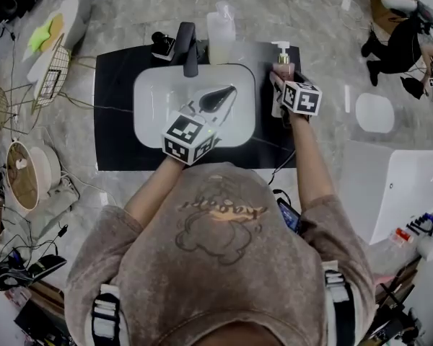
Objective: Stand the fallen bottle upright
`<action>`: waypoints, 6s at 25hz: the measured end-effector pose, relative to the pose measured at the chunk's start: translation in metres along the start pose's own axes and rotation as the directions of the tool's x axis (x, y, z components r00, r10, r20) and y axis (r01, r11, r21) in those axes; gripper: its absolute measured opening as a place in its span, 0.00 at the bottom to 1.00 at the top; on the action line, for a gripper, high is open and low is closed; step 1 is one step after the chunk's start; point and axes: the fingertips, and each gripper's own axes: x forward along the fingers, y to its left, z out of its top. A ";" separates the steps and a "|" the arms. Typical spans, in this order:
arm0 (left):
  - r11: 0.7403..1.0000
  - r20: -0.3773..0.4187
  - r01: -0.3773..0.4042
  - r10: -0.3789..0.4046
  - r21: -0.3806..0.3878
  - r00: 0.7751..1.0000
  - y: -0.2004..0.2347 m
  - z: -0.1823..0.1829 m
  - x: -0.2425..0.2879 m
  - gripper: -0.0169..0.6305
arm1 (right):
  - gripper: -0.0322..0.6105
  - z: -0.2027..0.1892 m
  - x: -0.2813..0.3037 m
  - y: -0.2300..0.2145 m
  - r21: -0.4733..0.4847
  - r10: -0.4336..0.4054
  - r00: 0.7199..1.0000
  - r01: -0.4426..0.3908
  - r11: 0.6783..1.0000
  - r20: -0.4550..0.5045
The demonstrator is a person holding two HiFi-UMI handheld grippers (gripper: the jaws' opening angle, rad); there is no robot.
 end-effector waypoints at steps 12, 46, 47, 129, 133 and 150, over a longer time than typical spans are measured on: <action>0.999 -0.018 0.047 -0.047 0.023 0.999 -0.023 -0.004 -0.001 0.05 | 0.53 0.003 -0.058 0.002 0.023 -0.027 0.982 0.023 0.999 0.185; 0.989 -0.042 0.125 -0.122 0.076 0.992 -0.056 -0.009 -0.001 0.05 | 0.50 -0.036 -0.136 0.015 0.010 -0.083 0.953 0.083 0.996 0.290; 0.989 -0.042 0.126 -0.123 0.076 0.991 -0.057 -0.009 -0.001 0.05 | 0.50 -0.037 -0.138 0.016 0.008 -0.083 0.953 0.085 0.996 0.290; 0.952 0.008 0.290 -0.292 0.103 0.956 -0.117 -0.009 -0.044 0.05 | 0.22 -0.053 -0.334 0.087 0.067 -0.093 0.841 0.067 0.995 0.533; 0.958 0.029 0.264 -0.269 0.113 0.963 -0.111 -0.010 -0.042 0.05 | 0.08 -0.049 -0.333 0.094 0.054 -0.122 0.802 0.112 0.992 0.585; 0.965 0.046 0.215 -0.224 0.148 0.974 -0.102 -0.023 -0.028 0.05 | 0.05 -0.073 -0.283 0.089 0.098 -0.163 0.828 0.131 0.987 0.536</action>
